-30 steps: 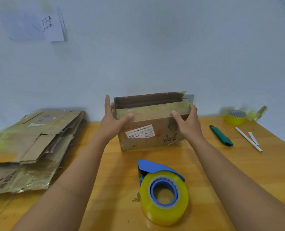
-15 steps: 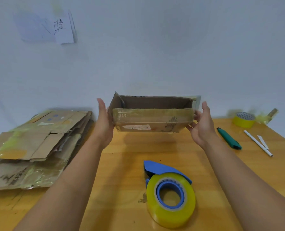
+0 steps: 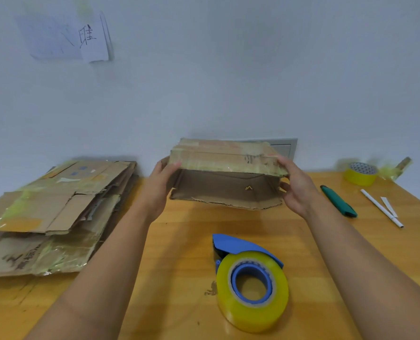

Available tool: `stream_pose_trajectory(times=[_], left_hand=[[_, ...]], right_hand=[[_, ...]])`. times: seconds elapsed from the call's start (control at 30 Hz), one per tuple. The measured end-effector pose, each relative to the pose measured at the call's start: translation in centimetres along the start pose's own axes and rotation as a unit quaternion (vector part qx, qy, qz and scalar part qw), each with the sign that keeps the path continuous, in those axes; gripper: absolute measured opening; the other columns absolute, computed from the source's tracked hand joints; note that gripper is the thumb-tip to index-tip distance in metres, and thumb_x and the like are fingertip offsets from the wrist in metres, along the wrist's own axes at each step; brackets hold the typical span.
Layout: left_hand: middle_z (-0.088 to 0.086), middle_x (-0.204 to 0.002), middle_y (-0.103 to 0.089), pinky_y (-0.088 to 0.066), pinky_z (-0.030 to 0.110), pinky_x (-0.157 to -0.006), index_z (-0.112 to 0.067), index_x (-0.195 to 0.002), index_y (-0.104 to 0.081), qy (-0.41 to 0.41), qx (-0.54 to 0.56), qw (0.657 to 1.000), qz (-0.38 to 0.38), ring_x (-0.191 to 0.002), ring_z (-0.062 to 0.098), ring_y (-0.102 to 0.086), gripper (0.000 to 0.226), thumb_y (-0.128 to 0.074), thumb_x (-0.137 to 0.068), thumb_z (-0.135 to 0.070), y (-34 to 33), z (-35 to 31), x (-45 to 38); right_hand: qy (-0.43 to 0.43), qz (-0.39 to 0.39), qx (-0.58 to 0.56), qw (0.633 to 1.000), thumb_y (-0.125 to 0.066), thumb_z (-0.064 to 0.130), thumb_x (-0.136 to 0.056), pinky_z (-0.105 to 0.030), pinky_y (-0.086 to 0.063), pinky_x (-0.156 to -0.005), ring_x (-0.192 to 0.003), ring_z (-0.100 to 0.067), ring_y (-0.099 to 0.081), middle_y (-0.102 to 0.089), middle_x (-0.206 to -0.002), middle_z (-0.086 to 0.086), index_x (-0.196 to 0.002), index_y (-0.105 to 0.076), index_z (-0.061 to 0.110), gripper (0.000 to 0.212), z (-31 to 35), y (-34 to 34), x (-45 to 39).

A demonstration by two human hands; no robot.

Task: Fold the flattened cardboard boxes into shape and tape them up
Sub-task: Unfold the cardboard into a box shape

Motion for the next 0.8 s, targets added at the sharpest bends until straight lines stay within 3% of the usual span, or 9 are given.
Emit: stream_pose_trajectory(times=[0.13, 0.23, 0.3, 0.47, 0.53, 0.6, 0.7, 0.8], left_hand=[[0.000, -0.134, -0.061, -0.048, 0.033, -0.096, -0.025, -0.143, -0.047, -0.019, -0.043, 0.999, 0.018, -0.120, 0.019, -0.059, 0.060, -0.066, -0.087, -0.033, 0.4, 0.2, -0.1], [-0.002, -0.151, -0.044, -0.043, 0.045, -0.109, -0.044, -0.151, -0.030, 0.015, -0.122, 0.992, 0.017, -0.134, 0.022, -0.047, 0.088, -0.070, -0.074, -0.029, 1.2, 1.0, -0.3], [-0.009, -0.159, -0.032, -0.041, 0.049, -0.111, -0.052, -0.152, -0.019, 0.015, -0.171, 0.985, 0.035, -0.142, 0.021, -0.037, 0.098, -0.074, -0.077, -0.021, 1.3, 1.6, -0.2], [-0.031, -0.146, -0.038, -0.047, 0.036, -0.107, -0.058, -0.149, -0.019, -0.073, -0.258, 0.959, 0.090, -0.137, 0.000, -0.037, 0.104, -0.065, -0.082, 0.007, 0.7, 1.8, -0.2], [-0.035, -0.139, -0.041, -0.046, 0.036, -0.106, -0.063, -0.143, -0.023, -0.080, -0.280, 0.952, 0.092, -0.133, -0.001, -0.039, 0.101, -0.069, -0.078, -0.002, 0.6, 1.9, -0.1], [-0.037, -0.133, -0.044, -0.051, 0.026, -0.097, -0.063, -0.141, -0.026, -0.056, -0.241, 0.965, 0.091, -0.124, -0.010, -0.045, 0.096, -0.077, -0.072, -0.019, 0.7, 2.2, 0.2], [-0.029, -0.134, -0.045, -0.050, 0.007, -0.077, -0.054, -0.145, -0.024, -0.027, -0.159, 0.984, 0.072, -0.108, -0.019, -0.051, 0.099, -0.083, -0.066, -0.041, 0.9, 2.4, 0.6], [-0.022, -0.131, -0.055, -0.049, 0.007, -0.078, -0.049, -0.147, -0.020, -0.024, -0.143, 0.987, 0.065, -0.111, -0.010, -0.056, 0.103, -0.082, -0.064, -0.055, 0.8, 2.1, 0.5]], right_hand=[[0.000, 0.001, 0.063, 0.998, -0.064, 0.042, -0.093, -0.038, -0.038, -0.097, -0.106, -0.019, -0.055, -0.067, -0.111, 0.006, -0.105, -0.079, 0.031, 0.022, -0.2, -0.3, 0.1], [-0.003, 0.007, 0.008, 1.000, -0.058, 0.031, -0.098, -0.036, -0.050, -0.091, -0.096, -0.015, -0.064, -0.075, -0.101, 0.004, -0.107, -0.078, 0.027, 0.022, -0.2, -0.3, 0.1], [-0.011, 0.009, -0.024, 1.000, -0.054, 0.026, -0.100, -0.037, -0.054, -0.091, -0.095, -0.017, -0.068, -0.077, -0.098, 0.002, -0.111, -0.075, 0.023, 0.024, -0.4, -0.2, -0.1], [-0.019, -0.003, -0.018, 1.000, -0.050, 0.024, -0.103, -0.043, -0.051, -0.092, -0.105, -0.025, -0.064, -0.070, -0.115, -0.009, -0.126, -0.065, 0.013, 0.030, -1.0, -0.4, -0.5], [-0.013, -0.010, -0.029, 0.999, -0.052, 0.020, -0.103, -0.047, -0.051, -0.094, -0.106, -0.028, -0.065, -0.069, -0.119, -0.014, -0.129, -0.060, 0.008, 0.030, -1.0, -0.3, -0.7], [0.001, -0.007, -0.031, 0.999, -0.053, 0.013, -0.102, -0.049, -0.052, -0.094, -0.101, -0.027, -0.068, -0.071, -0.113, -0.014, -0.120, -0.062, 0.009, 0.021, -0.9, -0.2, -1.0], [0.041, 0.000, 0.037, 0.998, -0.058, 0.007, -0.098, -0.036, -0.056, -0.081, -0.090, -0.018, -0.071, -0.073, -0.106, -0.006, -0.117, -0.064, 0.015, 0.021, -0.9, -0.2, -1.1], [0.070, -0.007, 0.099, 0.993, -0.063, 0.005, -0.096, -0.024, -0.054, -0.075, -0.093, -0.011, -0.070, -0.071, -0.109, 0.004, -0.120, -0.057, 0.022, 0.030, -1.4, -0.4, -1.2]])
Point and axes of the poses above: each hand's wrist, its own x-axis away from the middle knuckle, its own y-axis out of the back of the hand, z = x × y, the point moved 4 cm from there along -x, towards the middle knuckle
